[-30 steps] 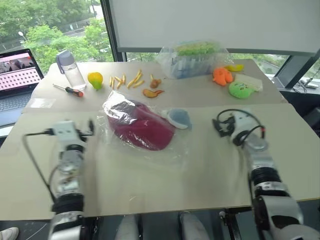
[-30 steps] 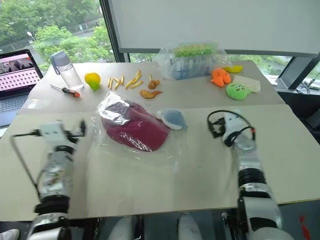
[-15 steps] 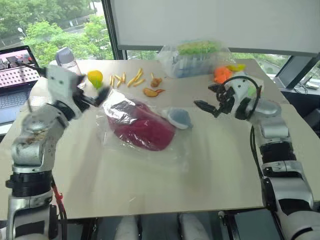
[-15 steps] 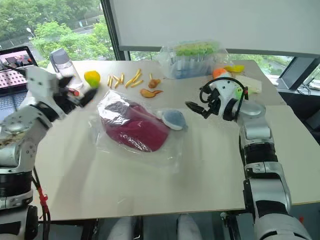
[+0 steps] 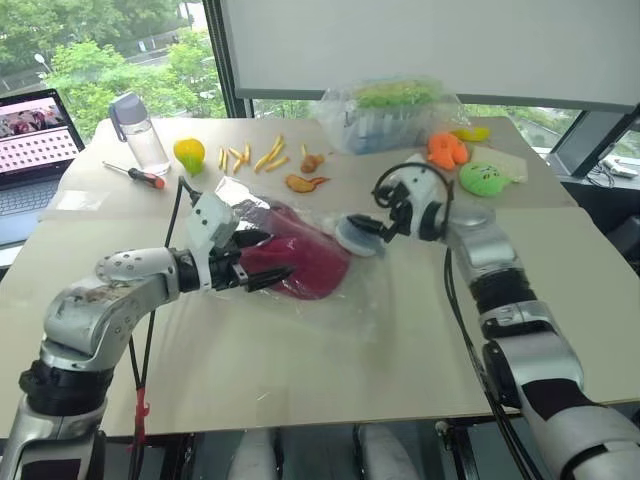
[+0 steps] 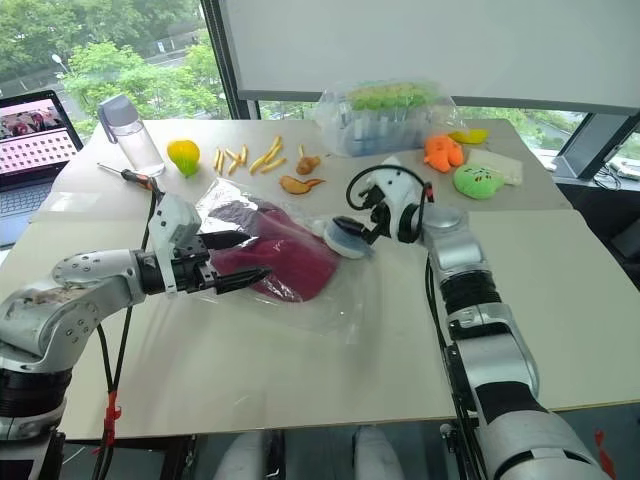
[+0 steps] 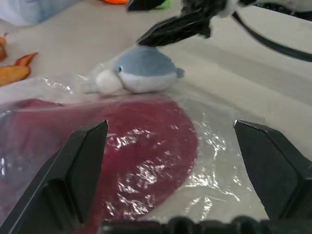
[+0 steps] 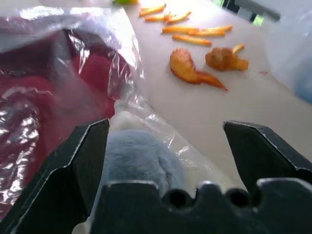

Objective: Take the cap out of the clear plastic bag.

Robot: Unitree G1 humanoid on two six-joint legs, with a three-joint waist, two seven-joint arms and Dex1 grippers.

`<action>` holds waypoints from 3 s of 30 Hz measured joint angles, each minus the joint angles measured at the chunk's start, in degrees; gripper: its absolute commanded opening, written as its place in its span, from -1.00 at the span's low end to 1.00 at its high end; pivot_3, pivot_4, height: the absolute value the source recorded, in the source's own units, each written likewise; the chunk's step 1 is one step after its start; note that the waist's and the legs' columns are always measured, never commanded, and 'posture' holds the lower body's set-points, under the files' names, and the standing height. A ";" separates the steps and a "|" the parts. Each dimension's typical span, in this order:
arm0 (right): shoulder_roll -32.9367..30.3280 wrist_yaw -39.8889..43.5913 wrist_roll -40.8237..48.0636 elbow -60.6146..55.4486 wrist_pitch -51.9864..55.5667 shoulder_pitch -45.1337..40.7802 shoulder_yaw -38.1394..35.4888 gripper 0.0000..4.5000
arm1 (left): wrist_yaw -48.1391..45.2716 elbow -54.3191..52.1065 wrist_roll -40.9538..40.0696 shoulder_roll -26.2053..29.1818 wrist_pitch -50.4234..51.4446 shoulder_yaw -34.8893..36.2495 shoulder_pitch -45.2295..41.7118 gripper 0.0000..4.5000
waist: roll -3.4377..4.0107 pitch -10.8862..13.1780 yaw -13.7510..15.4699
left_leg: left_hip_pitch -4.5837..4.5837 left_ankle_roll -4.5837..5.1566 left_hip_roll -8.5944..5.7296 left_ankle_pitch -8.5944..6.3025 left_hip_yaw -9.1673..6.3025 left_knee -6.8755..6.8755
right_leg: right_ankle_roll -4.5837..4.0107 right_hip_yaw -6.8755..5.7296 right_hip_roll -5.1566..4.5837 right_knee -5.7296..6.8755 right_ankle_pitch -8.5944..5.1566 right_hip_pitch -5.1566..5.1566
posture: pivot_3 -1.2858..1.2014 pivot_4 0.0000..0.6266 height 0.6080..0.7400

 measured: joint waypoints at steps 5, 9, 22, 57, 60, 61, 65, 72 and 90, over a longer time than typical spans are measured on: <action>1.02 0.68 -2.34 8.56 -3.22 -0.14 1.47 0.70 | 0.96 -1.99 -0.52 1.39 1.73 1.22 1.30 1.00 | -0.01 0.00 0.06 | 0.00 0.01 0.00 0.00 -0.02 0.02 | 0.01 0.00 0.01 0.00 0.00 0.03 | 0.03 -0.52 0.98; 0.62 1.55 -3.81 8.24 -5.31 -0.25 2.30 0.10 | 1.07 -4.10 -0.48 3.62 2.37 1.80 2.86 1.00 | -0.01 0.00 -0.03 | 0.03 -0.01 0.00 0.01 -0.03 0.05 | 0.00 0.00 0.01 0.09 0.00 0.03 | 0.03 -0.52 0.98; -8.51 8.50 7.12 -17.10 9.16 0.06 -6.40 -0.91 | 0.44 -0.10 1.92 2.78 0.58 0.68 -2.13 1.00 | 0.05 0.06 0.74 | 0.00 -0.03 0.00 0.04 -0.04 0.12 | 0.03 -0.02 0.01 0.15 0.04 0.01 | 0.03 -0.52 0.98; -29.20 -14.71 2.55 22.95 -10.81 -3.21 -21.99 0.96 | 0.53 9.36 10.09 -6.08 -3.90 -5.26 -8.47 1.00 | 0.12 0.30 -1.95 | 0.90 0.25 -0.19 0.34 -0.13 0.18 | 0.22 0.15 -0.04 -0.02 0.07 0.97 | 0.03 -0.52 0.98; -28.40 -6.54 5.03 15.07 -6.61 -3.23 -21.50 0.96 | -0.09 10.66 11.10 -7.17 -4.25 -6.95 -9.04 1.00 | 0.12 0.30 -1.73 | 0.89 0.25 -0.17 0.34 -0.14 0.19 | 0.25 0.15 -0.03 -0.02 0.10 0.98 | 0.03 -0.52 0.98; -27.81 -4.02 5.95 11.36 -4.77 -1.97 -20.68 0.96 | -0.28 11.21 11.30 -7.55 -4.37 -7.48 -9.40 1.00 | 0.11 0.30 -1.64 | 0.88 0.25 -0.17 0.34 -0.14 0.18 | 0.28 0.15 -0.03 -0.03 0.16 0.98 | 0.03 -0.52 0.98; -25.12 4.64 10.69 -13.65 8.24 9.98 -15.74 0.96 | -1.77 13.54 13.07 -9.46 -5.93 -9.96 -12.68 1.00 | 0.13 0.30 -0.97 | 0.79 0.26 -0.19 0.34 -0.14 0.18 | 0.27 0.14 -0.04 0.08 0.32 0.87 | 0.03 -0.52 0.98; -27.77 9.62 19.85 -43.50 29.21 23.39 -12.64 0.96 | -4.40 16.78 21.46 -10.18 -11.73 -18.96 -14.60 1.00 | 0.13 0.29 1.41 | 0.63 0.25 -0.18 0.33 -0.12 0.22 | 0.17 0.11 -0.06 0.00 0.26 0.77 | 0.03 -0.52 0.98; -28.71 9.98 22.55 -50.39 35.82 33.56 -11.60 0.96 | -28.03 9.60 28.86 14.18 -25.71 -20.35 -7.15 1.00 | 0.12 0.31 1.52 | 0.59 -0.22 -0.05 0.03 -0.04 0.75 | 0.07 0.08 -0.12 -0.01 0.09 0.80 | 0.03 -0.52 0.98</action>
